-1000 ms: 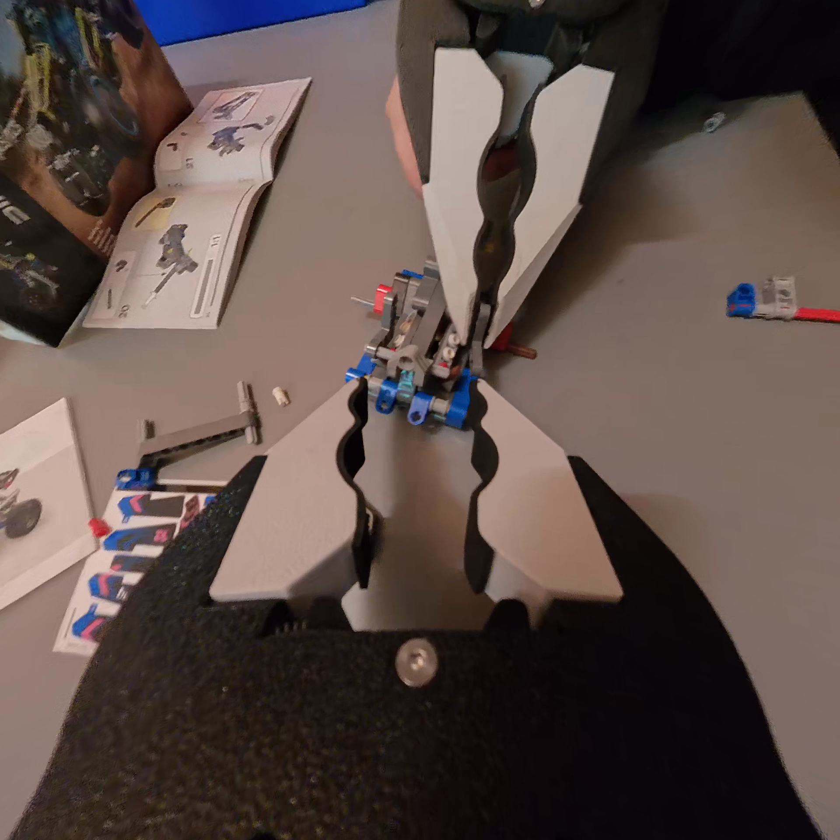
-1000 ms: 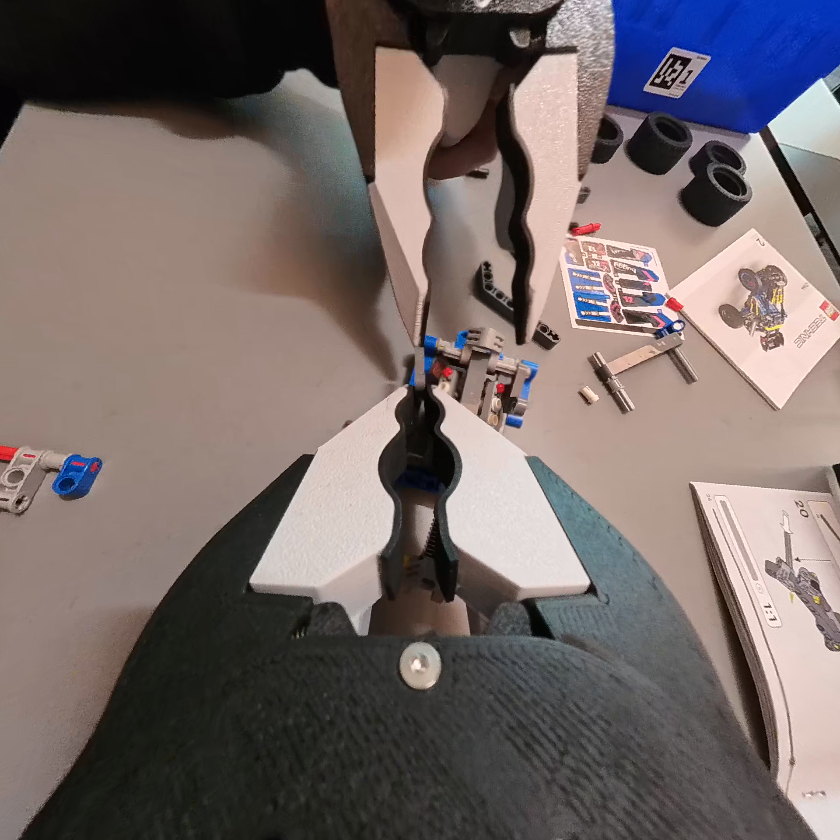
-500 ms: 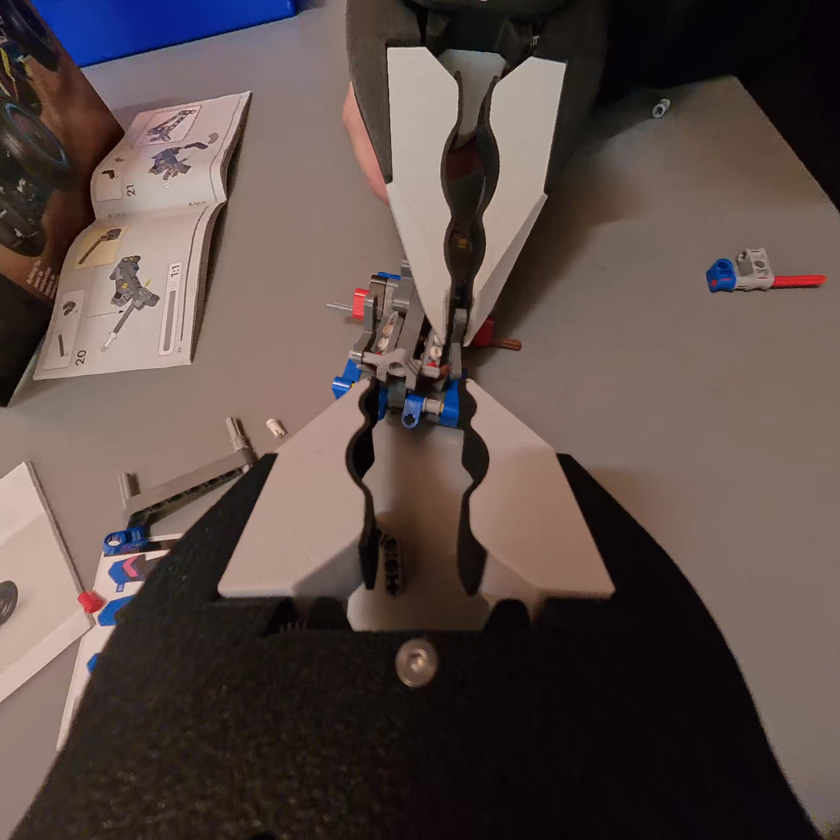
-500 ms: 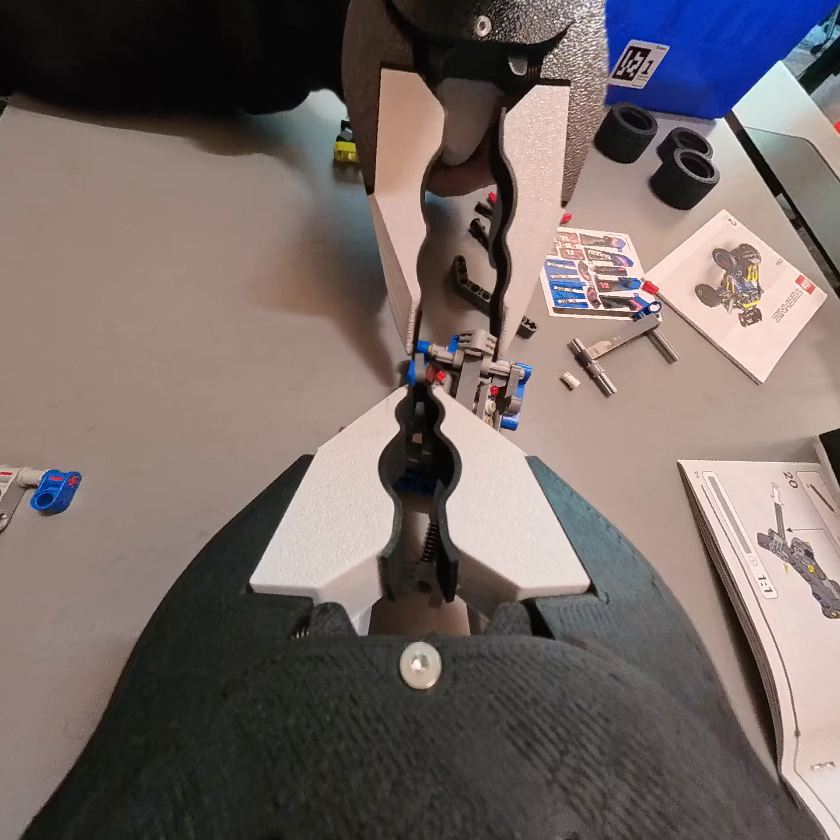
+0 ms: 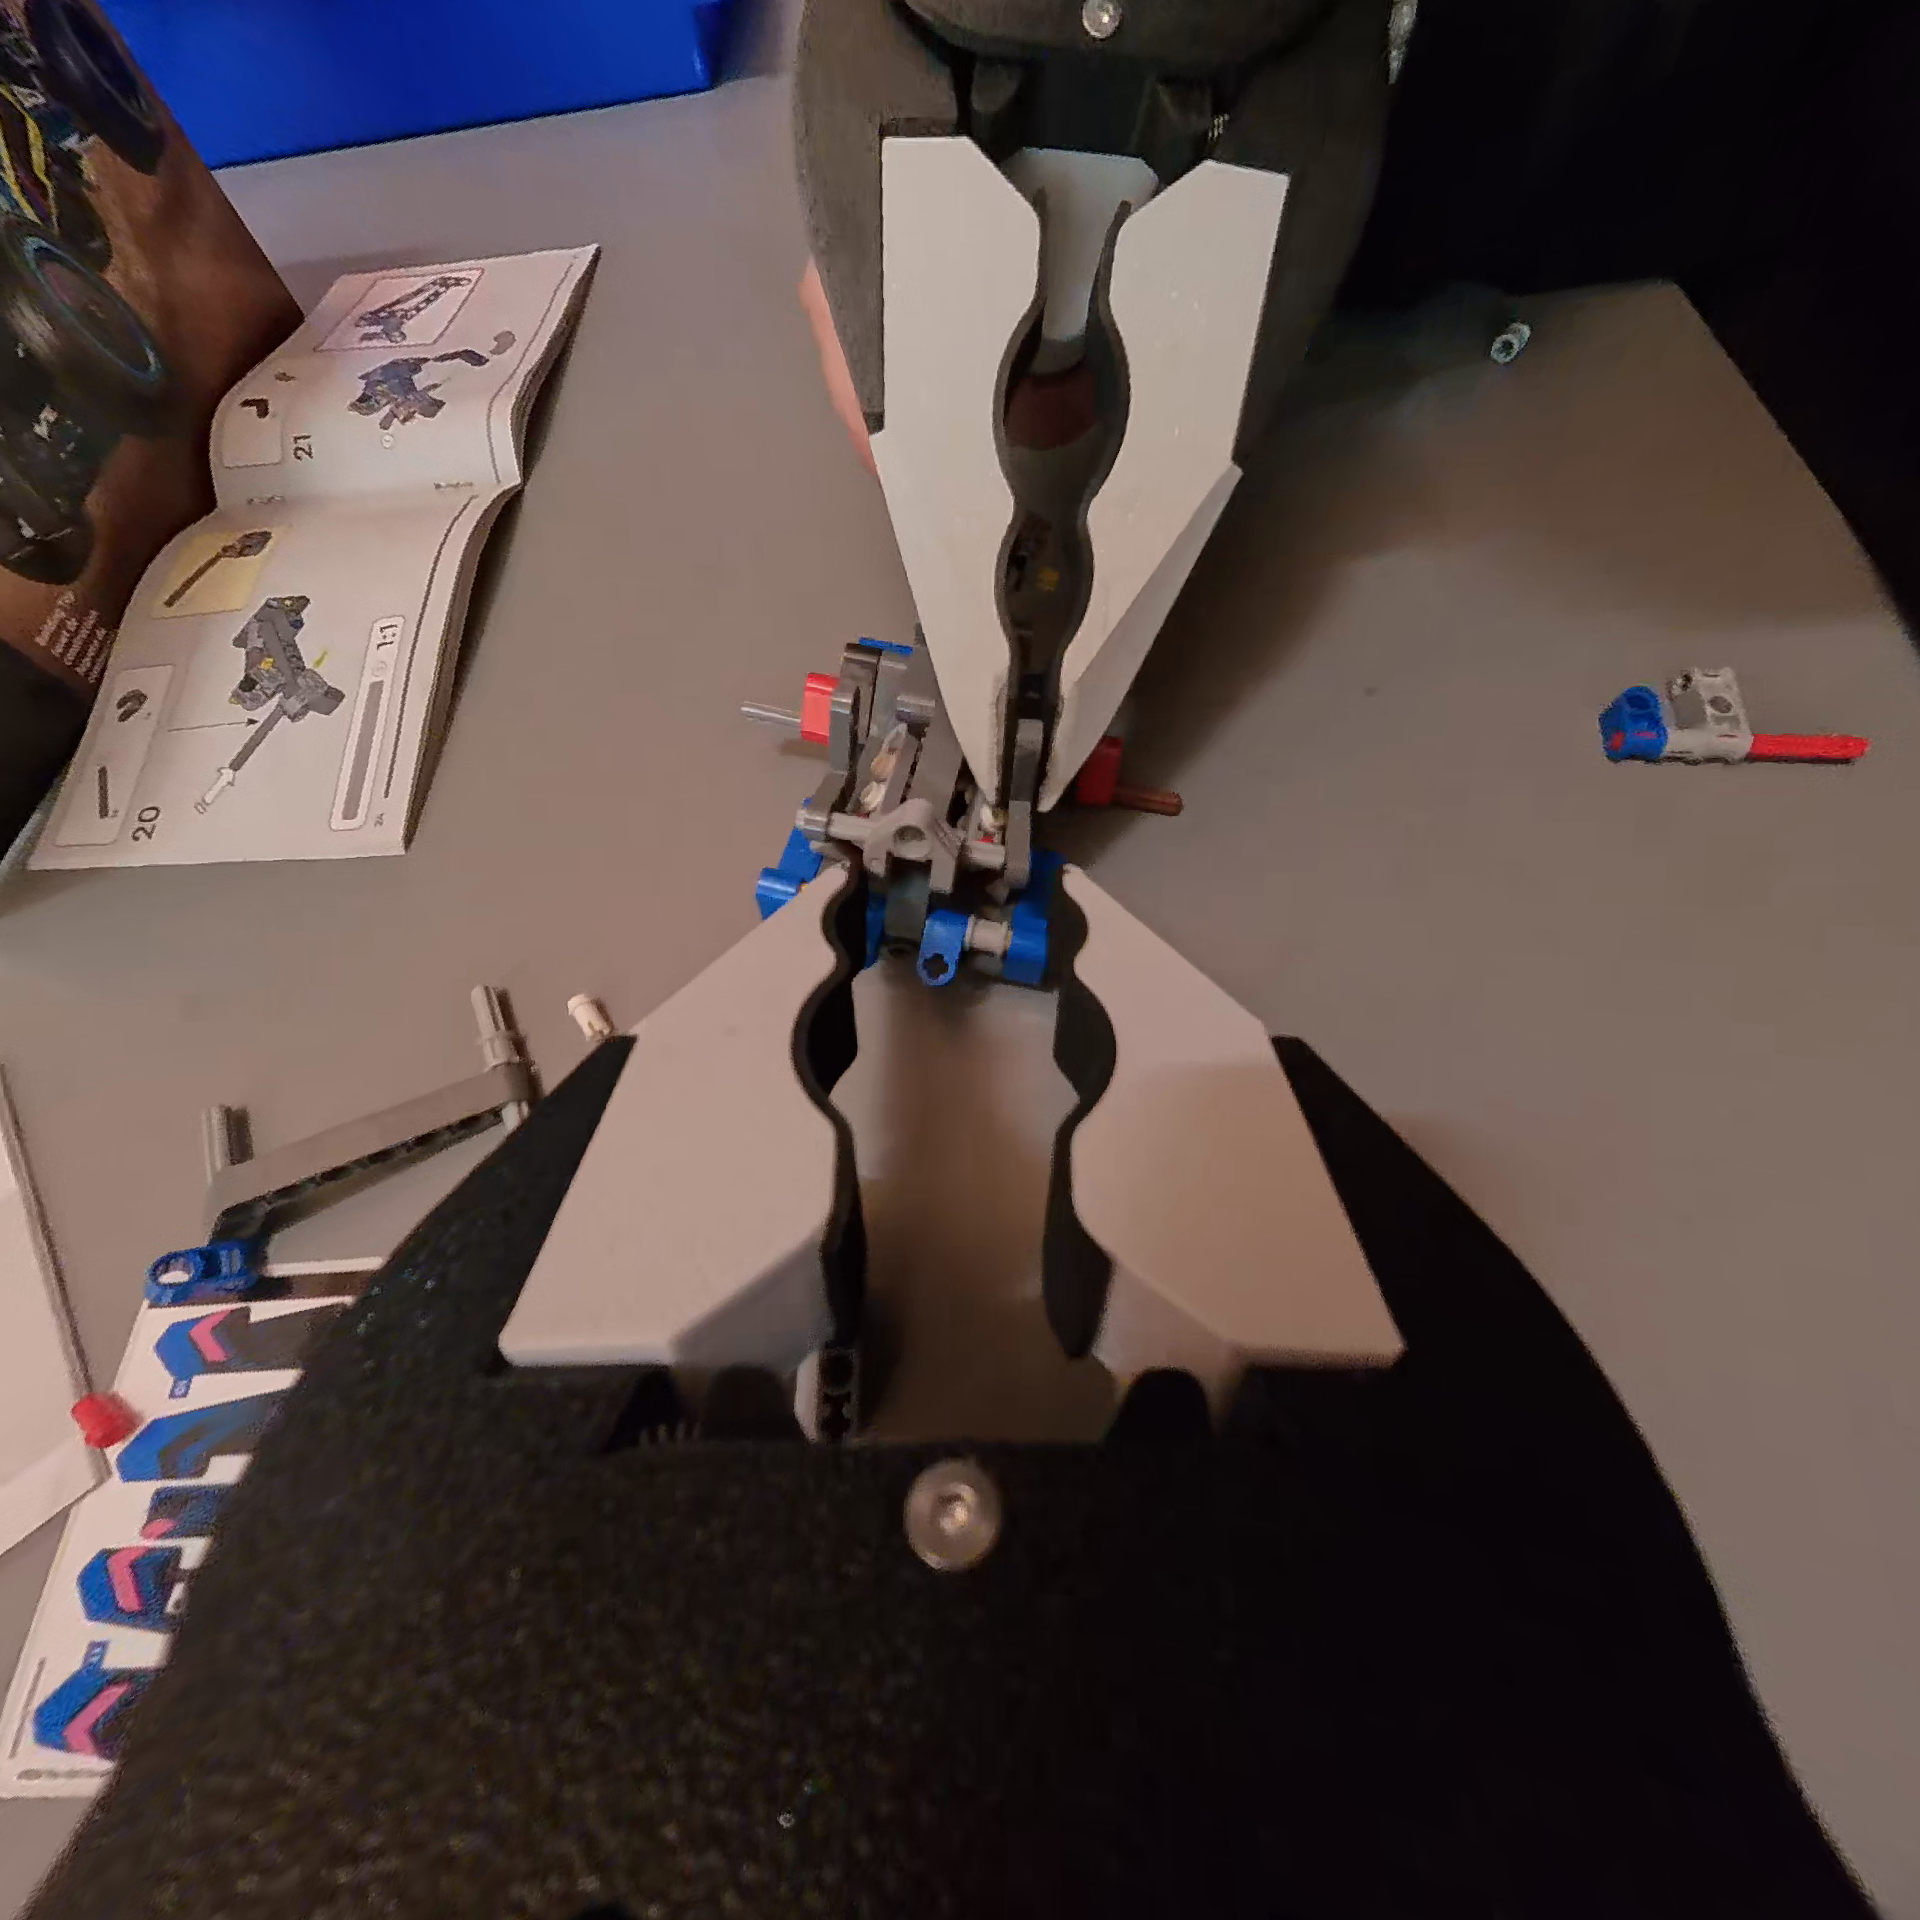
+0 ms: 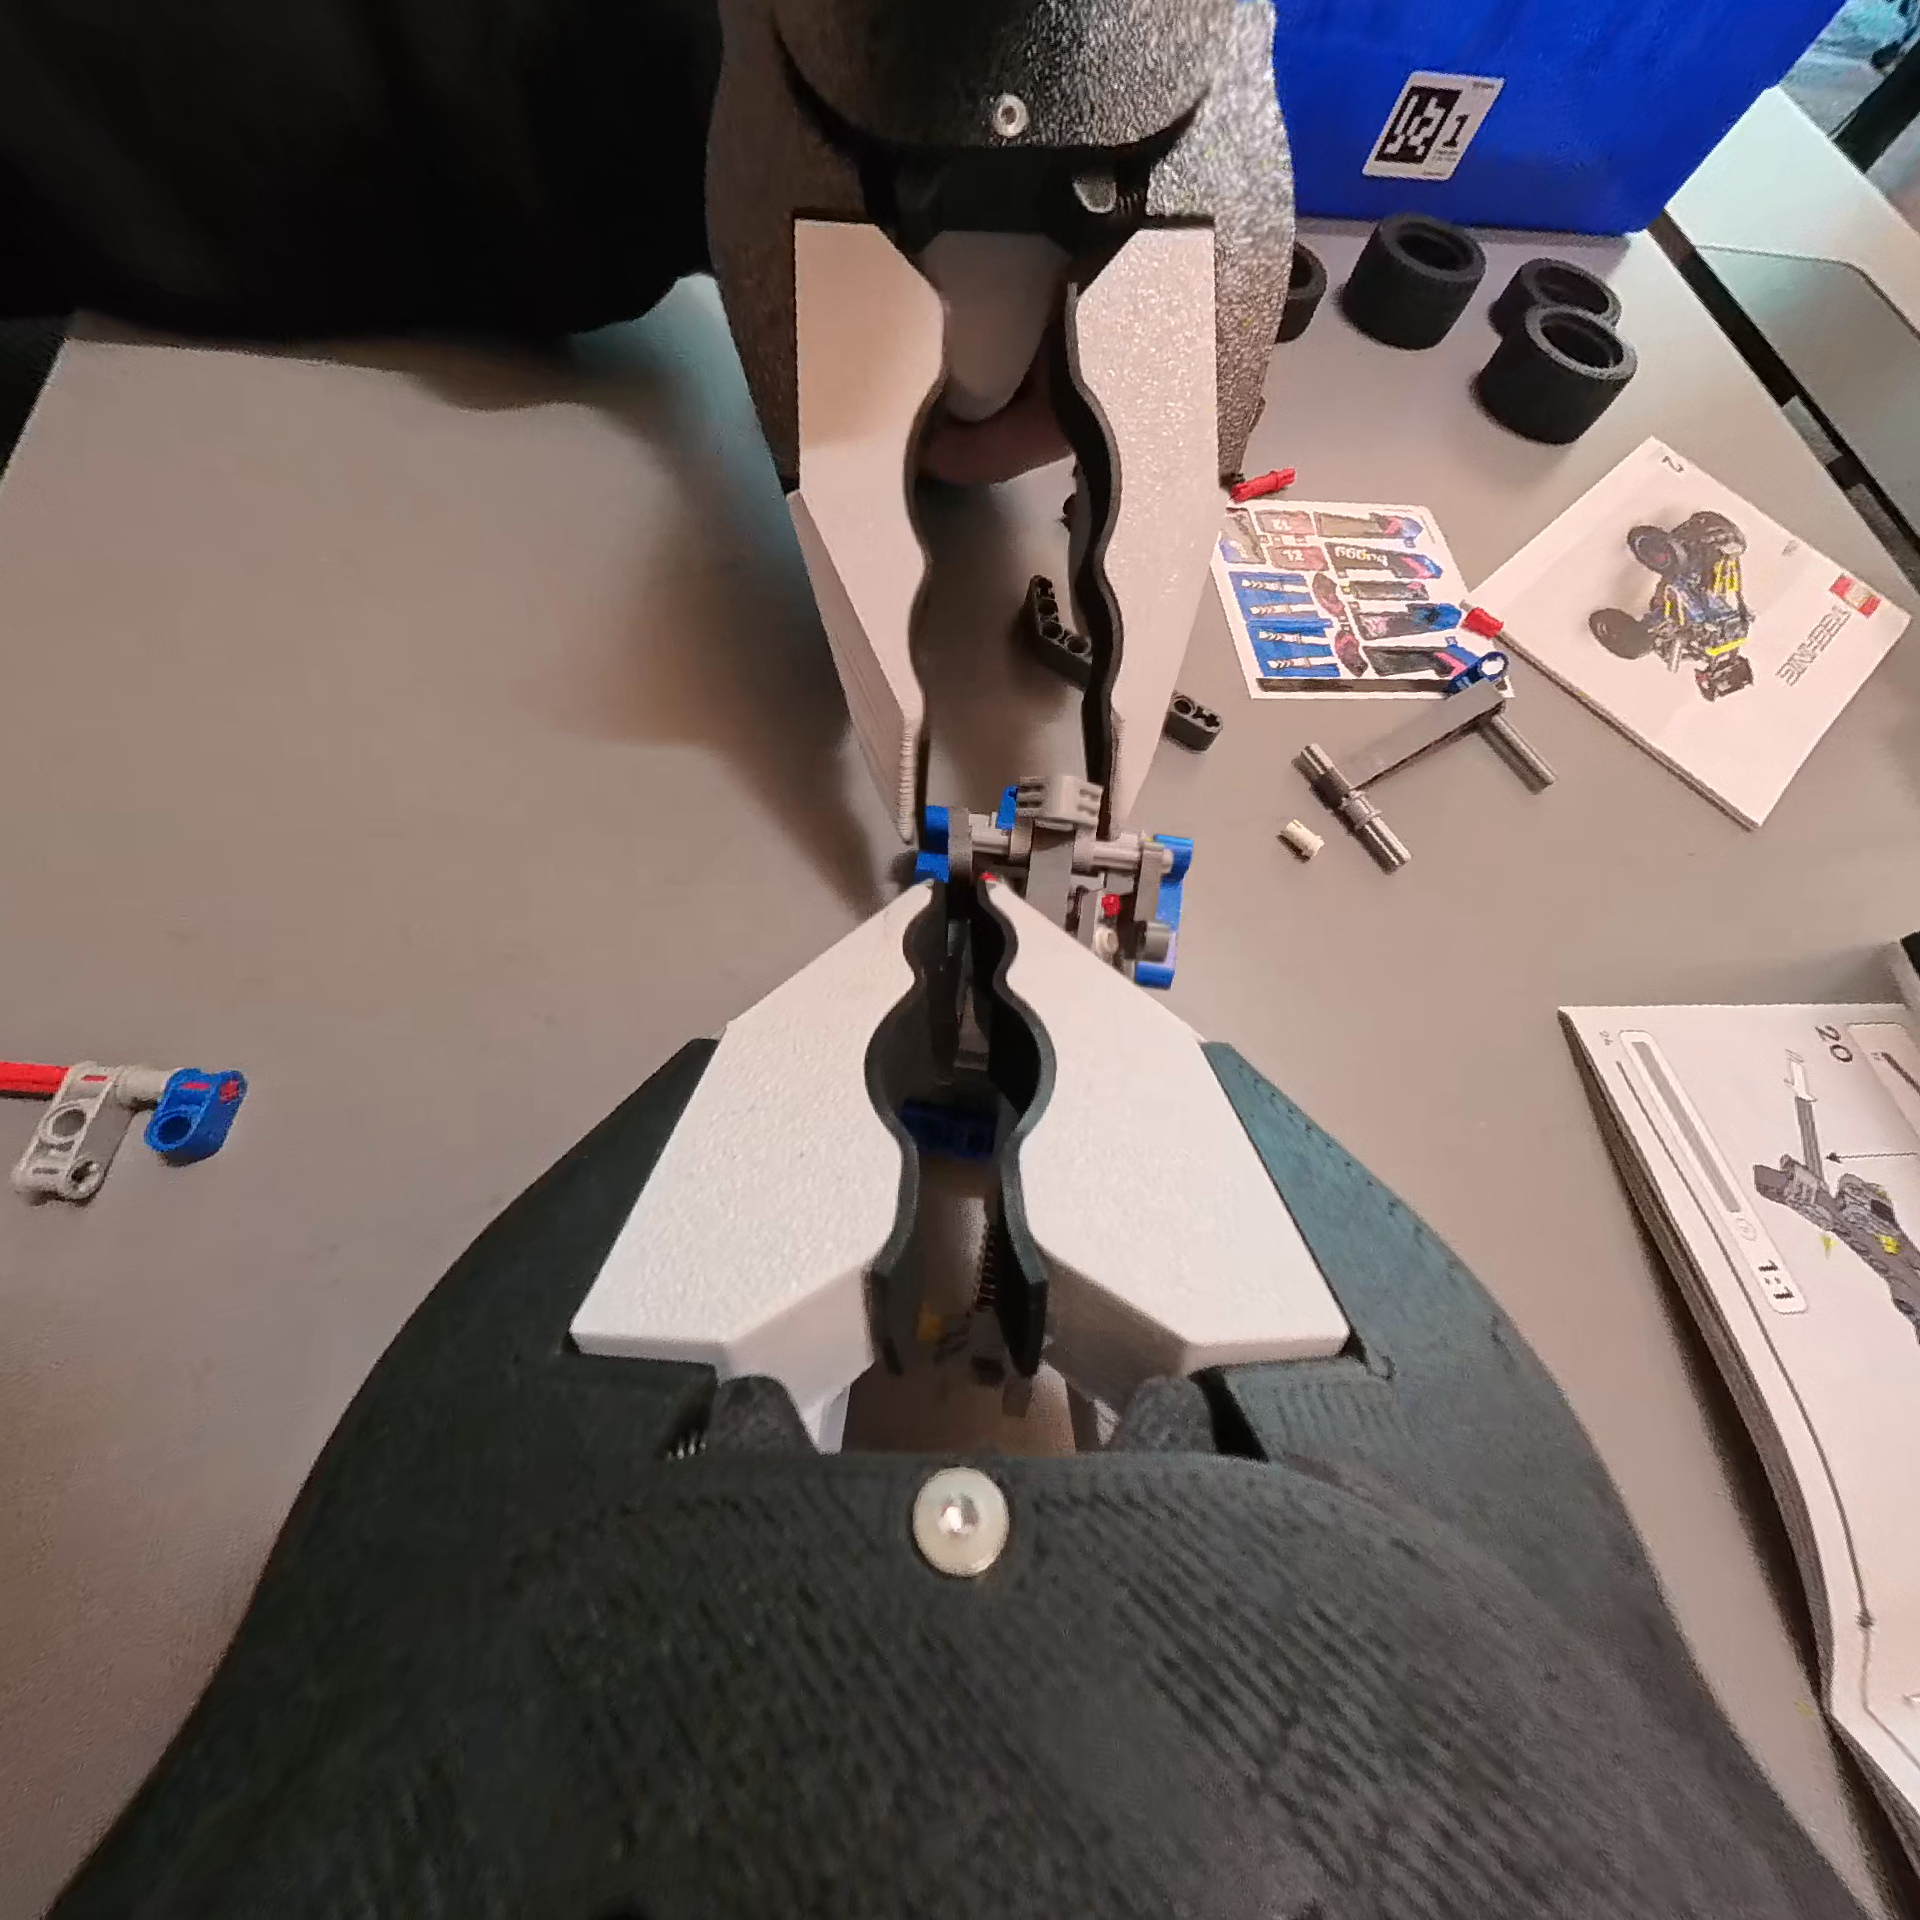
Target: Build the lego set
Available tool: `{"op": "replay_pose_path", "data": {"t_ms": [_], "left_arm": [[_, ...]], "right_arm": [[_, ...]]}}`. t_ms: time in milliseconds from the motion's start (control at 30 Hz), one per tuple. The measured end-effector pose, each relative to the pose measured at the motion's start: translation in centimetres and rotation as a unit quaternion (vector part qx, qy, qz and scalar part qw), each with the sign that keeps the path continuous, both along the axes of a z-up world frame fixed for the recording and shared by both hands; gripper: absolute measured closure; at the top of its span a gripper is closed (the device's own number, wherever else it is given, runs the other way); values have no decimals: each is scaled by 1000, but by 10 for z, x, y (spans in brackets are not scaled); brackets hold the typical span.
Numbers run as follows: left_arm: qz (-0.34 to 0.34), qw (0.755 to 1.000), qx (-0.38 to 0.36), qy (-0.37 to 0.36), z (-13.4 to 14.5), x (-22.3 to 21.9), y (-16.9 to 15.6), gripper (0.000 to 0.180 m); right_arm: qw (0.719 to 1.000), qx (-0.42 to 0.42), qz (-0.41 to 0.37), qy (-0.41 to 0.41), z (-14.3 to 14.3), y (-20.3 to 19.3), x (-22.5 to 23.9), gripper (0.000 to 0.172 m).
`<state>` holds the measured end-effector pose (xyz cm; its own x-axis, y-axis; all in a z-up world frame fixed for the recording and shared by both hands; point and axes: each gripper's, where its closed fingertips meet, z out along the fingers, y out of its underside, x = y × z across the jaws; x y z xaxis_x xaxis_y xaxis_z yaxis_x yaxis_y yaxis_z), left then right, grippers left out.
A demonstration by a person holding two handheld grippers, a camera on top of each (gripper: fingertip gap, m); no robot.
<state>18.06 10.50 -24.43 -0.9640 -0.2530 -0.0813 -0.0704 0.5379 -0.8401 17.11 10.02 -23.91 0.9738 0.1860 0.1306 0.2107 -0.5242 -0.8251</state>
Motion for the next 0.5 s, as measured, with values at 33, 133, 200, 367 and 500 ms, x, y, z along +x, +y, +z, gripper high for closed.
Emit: {"op": "replay_pose_path", "data": {"t_ms": [33, 133, 200, 367, 500], "left_arm": [[2, 1000, -1, 3, 0, 0, 0, 152], [7, 1000, -7, 2, 2, 2, -1, 155], [8, 1000, -7, 1, 2, 1, -2, 155], [25, 999, -10, 20, 1, 3, -3, 155], [35, 999, -11, 24, 1, 3, -3, 155]], "right_arm": [[1000, 3, 1, 3, 1, 0, 0, 171], [1000, 19, -2, 23, 4, -2, 0, 171], [999, 23, -3, 32, 4, -3, -1, 171], [999, 19, -8, 25, 1, -5, 0, 170], [999, 22, -11, 22, 2, -6, 0, 169]]}}
